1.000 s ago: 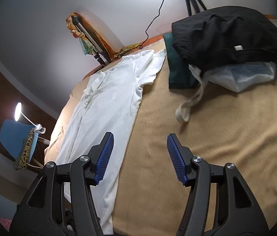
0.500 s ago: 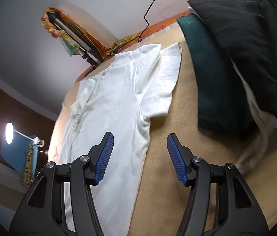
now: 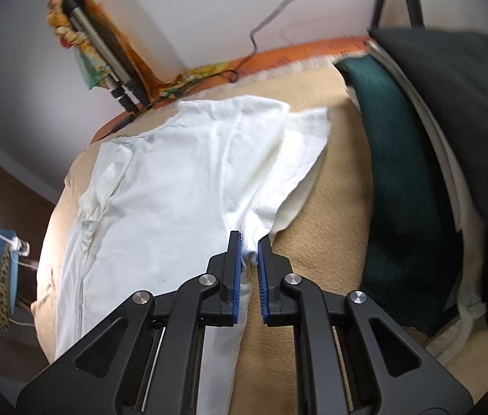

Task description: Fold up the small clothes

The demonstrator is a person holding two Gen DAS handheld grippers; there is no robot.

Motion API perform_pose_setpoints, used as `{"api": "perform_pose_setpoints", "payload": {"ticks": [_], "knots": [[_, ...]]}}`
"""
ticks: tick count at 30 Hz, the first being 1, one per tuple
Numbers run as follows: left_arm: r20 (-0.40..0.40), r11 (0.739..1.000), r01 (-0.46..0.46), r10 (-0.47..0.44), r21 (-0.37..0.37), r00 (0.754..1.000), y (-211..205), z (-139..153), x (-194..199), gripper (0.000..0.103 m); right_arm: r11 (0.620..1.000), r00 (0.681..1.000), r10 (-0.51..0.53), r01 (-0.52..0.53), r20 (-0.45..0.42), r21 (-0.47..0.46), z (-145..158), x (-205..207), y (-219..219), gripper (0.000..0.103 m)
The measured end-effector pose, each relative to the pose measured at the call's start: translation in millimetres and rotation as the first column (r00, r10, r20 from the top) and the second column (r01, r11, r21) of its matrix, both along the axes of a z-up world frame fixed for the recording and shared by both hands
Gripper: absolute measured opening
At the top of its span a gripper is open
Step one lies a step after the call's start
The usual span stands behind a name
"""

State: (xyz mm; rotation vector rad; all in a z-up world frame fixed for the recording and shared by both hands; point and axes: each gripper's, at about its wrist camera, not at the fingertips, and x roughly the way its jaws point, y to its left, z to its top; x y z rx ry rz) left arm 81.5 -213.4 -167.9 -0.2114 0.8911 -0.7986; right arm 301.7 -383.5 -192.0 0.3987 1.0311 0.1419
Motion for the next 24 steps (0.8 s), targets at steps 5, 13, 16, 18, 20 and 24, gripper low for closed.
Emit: {"api": "perform_pose_setpoints", "payload": {"ticks": [5,13,16,18,20,24], "knots": [[-0.02,0.998,-0.041,0.04,-0.043,0.999,18,0,0,0.0,0.994,0.999,0.037,-0.035,0.018,-0.105,27,5,23,0.01],[0.017,0.985,-0.148,0.15,-0.09,0.989,65,11,-15,0.0,0.953,0.993,0.115,-0.108,0.008,-0.283,55,24,91,0.009],[0.021,0.979,-0.188,0.19,-0.08,0.981,82,8,-18,0.0,0.934,0.986,0.169,-0.16,-0.001,-0.321,55,35,125,0.009],[0.016,0.975,-0.21,0.212,-0.07,0.977,92,7,-16,0.0,0.922,0.98,0.198,-0.19,-0.011,-0.339,50,42,145,0.009],[0.006,0.97,-0.234,0.234,-0.06,0.972,106,1,-15,0.0,0.913,0.975,0.219,-0.215,-0.028,-0.347,39,52,165,0.009],[-0.022,0.961,-0.274,0.273,-0.033,0.962,125,-13,-9,0.0,0.906,0.967,0.243,-0.255,-0.077,-0.337,7,65,193,0.009]]}}
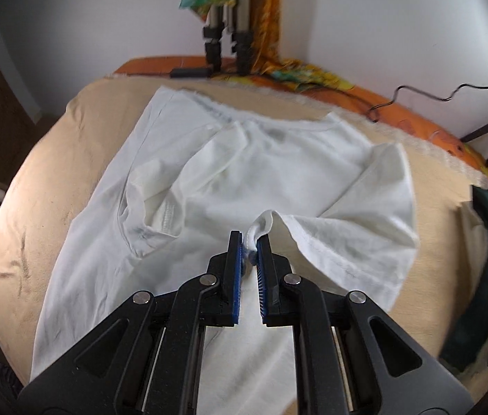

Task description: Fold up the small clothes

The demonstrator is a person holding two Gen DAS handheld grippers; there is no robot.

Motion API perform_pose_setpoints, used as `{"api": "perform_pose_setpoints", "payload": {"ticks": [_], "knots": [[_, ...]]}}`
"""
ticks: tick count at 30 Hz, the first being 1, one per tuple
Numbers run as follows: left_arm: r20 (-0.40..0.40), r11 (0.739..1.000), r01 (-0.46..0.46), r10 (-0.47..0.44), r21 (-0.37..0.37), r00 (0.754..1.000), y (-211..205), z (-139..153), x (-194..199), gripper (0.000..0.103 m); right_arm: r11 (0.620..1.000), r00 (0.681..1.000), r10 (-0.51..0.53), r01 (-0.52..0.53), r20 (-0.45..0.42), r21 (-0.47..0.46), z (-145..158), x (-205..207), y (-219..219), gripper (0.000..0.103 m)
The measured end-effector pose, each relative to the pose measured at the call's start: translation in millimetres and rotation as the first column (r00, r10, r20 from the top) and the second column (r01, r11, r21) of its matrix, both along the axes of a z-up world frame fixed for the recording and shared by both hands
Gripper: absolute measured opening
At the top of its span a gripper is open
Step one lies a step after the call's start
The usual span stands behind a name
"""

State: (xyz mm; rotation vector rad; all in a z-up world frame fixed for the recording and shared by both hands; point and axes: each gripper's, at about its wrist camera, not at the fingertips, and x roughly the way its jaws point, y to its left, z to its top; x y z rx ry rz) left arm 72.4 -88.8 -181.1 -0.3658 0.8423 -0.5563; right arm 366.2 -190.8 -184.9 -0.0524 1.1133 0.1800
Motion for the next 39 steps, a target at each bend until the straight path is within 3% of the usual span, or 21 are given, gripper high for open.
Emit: {"api": "perform_pose_setpoints", "payload": {"ticks": [3,7,8,10,15,19,22,23,24,25,26,27,33,39], "knots": [[-0.019,1.0,-0.01,0.01,0.013,1.0,2,-10,3,0.0,1.0,0.999,0.005,-0.005,-0.043,0.002,-23,6,10,0.009],[-0.028,1.0,-0.01,0.011,0.012,1.0,3,-17,5,0.0,0.996,0.998,0.031,-0.026,-0.054,0.088,-18,4,1,0.033],[-0.026,1.0,-0.008,0.009,0.012,1.0,3,-17,4,0.0,0.995,0.998,0.029,-0.024,-0.051,0.101,-12,2,-5,0.034],[-0.019,1.0,-0.007,0.007,0.012,1.0,5,-19,5,0.0,0.991,1.0,0.021,-0.02,-0.009,0.132,5,-6,-22,0.044],[-0.019,1.0,-0.012,0.012,0.001,1.0,8,-22,4,0.0,0.975,0.988,-0.143,0.13,0.061,0.179,30,-12,-91,0.065],[-0.018,1.0,-0.015,0.015,-0.003,1.0,9,-21,4,0.0,0.944,0.965,-0.262,0.254,0.01,0.213,15,-3,-135,0.066],[-0.02,1.0,-0.016,0.016,-0.005,1.0,9,-22,4,0.0,0.93,0.958,-0.285,0.285,-0.034,0.231,-3,6,-142,0.066],[-0.019,1.0,-0.017,0.017,-0.003,1.0,10,-23,4,0.0,0.93,0.958,-0.285,0.286,-0.041,0.232,-8,5,-141,0.065],[-0.02,1.0,-0.018,0.018,-0.003,1.0,10,-22,4,0.0,0.929,0.961,-0.273,0.277,-0.053,0.243,-11,8,-139,0.055],[-0.02,1.0,-0.02,0.019,-0.004,1.0,10,-22,4,0.0,0.929,0.965,-0.256,0.263,-0.061,0.26,-12,9,-137,0.025],[-0.02,1.0,-0.021,0.021,-0.007,1.0,11,-22,4,0.0,0.929,0.967,-0.242,0.253,-0.074,0.271,-12,10,-135,0.01],[-0.02,1.0,-0.022,0.021,-0.009,1.0,12,-22,4,0.0,0.928,0.969,-0.234,0.249,-0.084,0.278,-10,12,-133,0.006],[-0.015,1.0,-0.017,0.017,-0.02,1.0,16,-21,1,0.0,0.924,0.98,-0.197,0.199,-0.04,0.326,29,38,-103,0.004],[-0.027,0.999,-0.025,0.024,-0.025,0.999,22,-24,0,0.0,0.948,0.981,-0.185,0.194,-0.057,0.253,20,82,-57,0.004]]}}
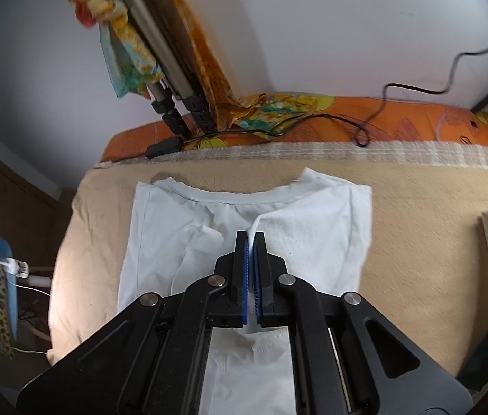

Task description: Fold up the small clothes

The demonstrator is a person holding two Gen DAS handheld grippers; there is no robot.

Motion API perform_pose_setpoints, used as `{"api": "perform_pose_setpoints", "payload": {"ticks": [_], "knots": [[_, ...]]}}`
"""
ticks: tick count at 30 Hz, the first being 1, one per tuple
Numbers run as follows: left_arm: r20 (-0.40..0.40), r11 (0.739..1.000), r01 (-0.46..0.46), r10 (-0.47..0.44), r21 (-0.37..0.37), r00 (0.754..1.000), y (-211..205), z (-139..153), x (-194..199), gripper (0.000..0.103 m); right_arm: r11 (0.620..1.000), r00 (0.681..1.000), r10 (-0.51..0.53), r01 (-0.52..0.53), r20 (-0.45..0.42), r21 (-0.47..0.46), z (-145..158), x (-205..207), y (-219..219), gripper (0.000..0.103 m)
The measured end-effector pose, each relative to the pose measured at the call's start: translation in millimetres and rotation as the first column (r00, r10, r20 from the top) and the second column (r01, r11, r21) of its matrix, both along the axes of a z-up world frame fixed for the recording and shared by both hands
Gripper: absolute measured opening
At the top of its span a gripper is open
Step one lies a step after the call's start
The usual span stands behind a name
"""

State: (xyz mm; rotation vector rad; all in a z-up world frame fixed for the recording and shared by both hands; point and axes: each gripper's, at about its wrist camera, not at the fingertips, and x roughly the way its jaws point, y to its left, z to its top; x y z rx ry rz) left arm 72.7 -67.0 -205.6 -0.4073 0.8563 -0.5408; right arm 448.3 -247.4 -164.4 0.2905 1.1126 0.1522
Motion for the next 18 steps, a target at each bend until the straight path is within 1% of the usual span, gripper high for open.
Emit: {"api": "perform_pose_setpoints", "payload": {"ticks": [3,5,6,7,8,9,10,11,12,13,14,16,18], "knots": [[-0.014,1.0,-0.003,0.003,-0.009,1.0,4,-3,0,0.0,1.0,1.0,-0.005,0.004,-0.028,-0.026,-20,16,17,0.004],[-0.013,1.0,-0.001,0.001,-0.005,1.0,4,-4,-1,0.0,0.999,0.999,-0.026,0.026,-0.044,-0.019,-34,25,20,0.005],[-0.012,1.0,0.0,0.0,-0.001,1.0,4,-4,-1,0.0,0.999,0.997,-0.04,0.04,-0.058,-0.001,-42,30,21,0.005],[-0.011,1.0,0.003,-0.003,0.003,1.0,3,-4,-1,0.0,0.999,0.996,-0.042,0.044,-0.073,0.019,-49,34,22,0.008],[-0.009,1.0,0.005,-0.005,0.008,1.0,3,-4,-2,0.0,0.998,0.995,-0.032,0.037,-0.096,0.044,-55,36,22,0.014],[-0.007,1.0,0.011,-0.011,0.012,1.0,2,-3,-2,0.0,0.998,0.993,-0.018,0.025,-0.117,0.064,-59,39,24,0.027],[-0.001,1.0,0.018,-0.018,0.022,1.0,1,-2,-2,0.0,0.996,0.995,0.0,0.009,-0.104,0.086,-57,37,24,0.039],[0.003,0.999,0.016,-0.016,0.028,1.0,0,-1,-3,0.0,0.996,0.996,0.0,0.007,-0.086,0.084,-51,34,23,0.045],[0.004,1.0,0.015,-0.015,0.023,1.0,0,0,-4,0.0,0.997,0.998,-0.004,0.008,-0.056,0.071,-42,28,21,0.054],[0.003,1.0,0.018,-0.018,0.019,1.0,0,0,-5,0.0,0.998,1.0,-0.002,0.004,-0.029,0.07,-32,22,17,0.056],[0.003,1.0,0.023,-0.023,0.018,1.0,0,1,-6,0.002,0.997,1.0,-0.001,0.002,-0.014,0.076,-24,16,13,0.056],[0.017,0.999,0.035,-0.035,0.024,0.999,1,6,-10,0.009,0.993,0.999,-0.015,0.011,0.029,0.118,0,-6,-3,0.056],[0.04,0.999,0.043,-0.044,0.026,0.998,3,13,-16,0.018,0.989,0.998,-0.035,0.026,0.057,0.145,20,-30,-18,0.056]]}}
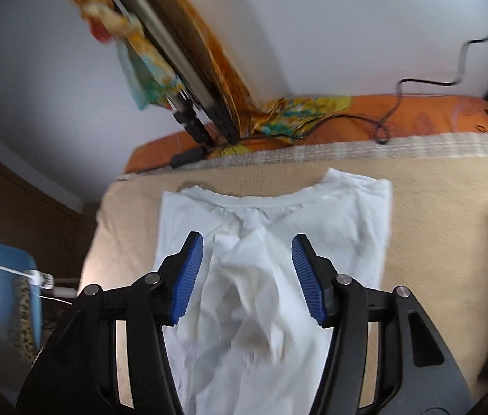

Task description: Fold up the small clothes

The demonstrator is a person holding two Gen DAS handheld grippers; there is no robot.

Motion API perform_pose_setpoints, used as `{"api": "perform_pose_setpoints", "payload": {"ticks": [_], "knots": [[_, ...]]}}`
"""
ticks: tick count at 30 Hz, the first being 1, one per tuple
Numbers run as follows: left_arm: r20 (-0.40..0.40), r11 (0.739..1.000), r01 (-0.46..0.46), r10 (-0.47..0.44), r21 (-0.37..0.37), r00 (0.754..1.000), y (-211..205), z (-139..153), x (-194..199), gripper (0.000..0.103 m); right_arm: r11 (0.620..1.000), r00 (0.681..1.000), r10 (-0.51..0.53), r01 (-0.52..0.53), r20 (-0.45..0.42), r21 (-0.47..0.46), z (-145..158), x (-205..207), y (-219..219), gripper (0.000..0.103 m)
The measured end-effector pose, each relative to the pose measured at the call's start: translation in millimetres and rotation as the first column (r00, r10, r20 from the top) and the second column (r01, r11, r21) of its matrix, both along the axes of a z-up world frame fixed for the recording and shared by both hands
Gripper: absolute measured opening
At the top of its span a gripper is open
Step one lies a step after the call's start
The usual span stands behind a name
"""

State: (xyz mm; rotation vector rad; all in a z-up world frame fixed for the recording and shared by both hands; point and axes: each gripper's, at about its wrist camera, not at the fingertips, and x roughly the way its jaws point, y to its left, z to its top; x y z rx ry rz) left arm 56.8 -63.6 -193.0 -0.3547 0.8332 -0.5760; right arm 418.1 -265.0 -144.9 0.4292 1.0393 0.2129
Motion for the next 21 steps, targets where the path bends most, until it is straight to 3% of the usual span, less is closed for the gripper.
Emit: {"api": "perform_pose_setpoints", "payload": {"ticks": [5,11,15,21], "knots": [[0.04,0.999,-0.023,0.024,-0.024,0.999,19,20,-17,0.026,1.0,0.998,-0.014,0.015,0.061,-0.017,41,-99,-27,0.056],[0.08,0.996,-0.068,0.064,0.052,0.995,54,43,-30,0.034,0.996,0.998,0.019,-0.015,0.057,-0.083,46,-223,-30,0.056],[0.039,0.993,-0.089,0.086,0.082,0.996,79,42,-22,0.04,0.997,0.999,0.047,-0.046,0.016,-0.063,29,-288,-20,0.056],[-0.109,0.99,-0.125,0.131,0.067,0.985,109,16,7,0.042,0.994,0.991,0.101,-0.096,-0.092,0.056,-24,-350,9,0.056]]}}
